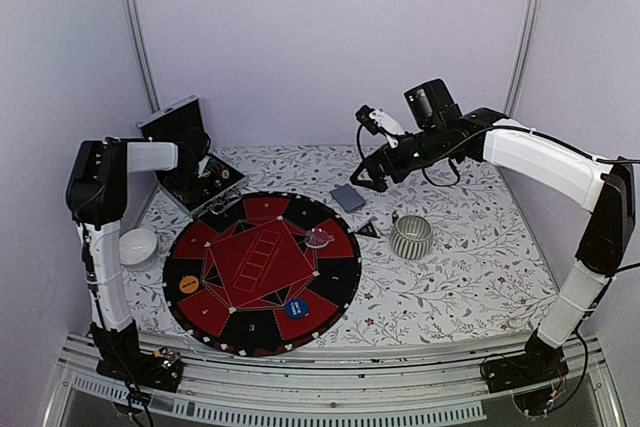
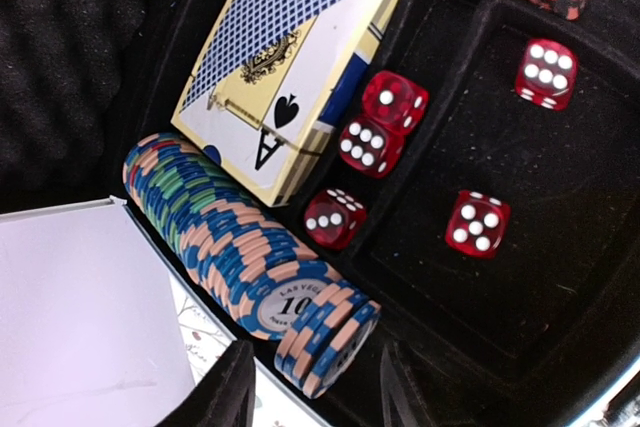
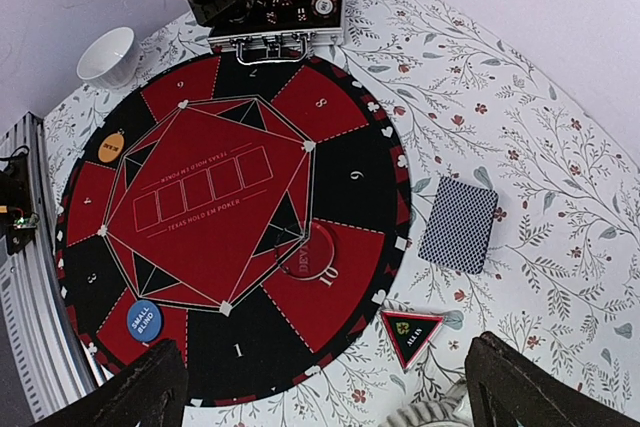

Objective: Distribute texas hold em gaming equipment
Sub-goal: Pick up the pile of poker chips from the chip case.

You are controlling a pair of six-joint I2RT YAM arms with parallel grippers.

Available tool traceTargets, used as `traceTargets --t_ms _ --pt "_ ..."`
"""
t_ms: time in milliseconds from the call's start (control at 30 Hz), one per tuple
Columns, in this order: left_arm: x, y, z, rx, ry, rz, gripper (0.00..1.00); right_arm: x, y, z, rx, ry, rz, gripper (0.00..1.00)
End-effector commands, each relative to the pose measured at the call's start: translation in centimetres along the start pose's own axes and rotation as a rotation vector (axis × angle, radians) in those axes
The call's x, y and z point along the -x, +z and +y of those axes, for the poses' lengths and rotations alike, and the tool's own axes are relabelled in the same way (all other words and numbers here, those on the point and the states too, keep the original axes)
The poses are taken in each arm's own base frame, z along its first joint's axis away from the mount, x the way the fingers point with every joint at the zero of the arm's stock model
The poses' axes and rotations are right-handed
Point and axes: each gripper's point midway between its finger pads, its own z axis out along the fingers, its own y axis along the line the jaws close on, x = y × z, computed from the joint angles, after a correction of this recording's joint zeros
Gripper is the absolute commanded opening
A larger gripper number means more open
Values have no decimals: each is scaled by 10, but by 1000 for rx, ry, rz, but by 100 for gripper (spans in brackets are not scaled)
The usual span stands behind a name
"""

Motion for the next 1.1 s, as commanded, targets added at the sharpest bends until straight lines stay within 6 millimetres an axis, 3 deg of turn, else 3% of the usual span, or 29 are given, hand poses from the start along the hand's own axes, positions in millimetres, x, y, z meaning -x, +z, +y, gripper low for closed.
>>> traceTargets --t_ms 0,433,667,800,867,1067 --pt "6 -1 1 -35 -19 -26 46 4 0 -1 11 -6 -1 99" --pt "-3 16 -11 -123 -35 14 39 3 -1 1 17 -5 6 99" --pt "-2 14 -12 -162 -49 4 26 3 -2 1 17 -3 8 99" --pt "-4 16 -4 -137 -53 20 8 3 -3 2 18 -4 8 99" --pt "-3 12 0 -122 -60 21 0 3 -4 2 19 -3 7 99" --pt "10 -21 25 -75 -108 -24 0 10 -8 3 24 0 -6 99"
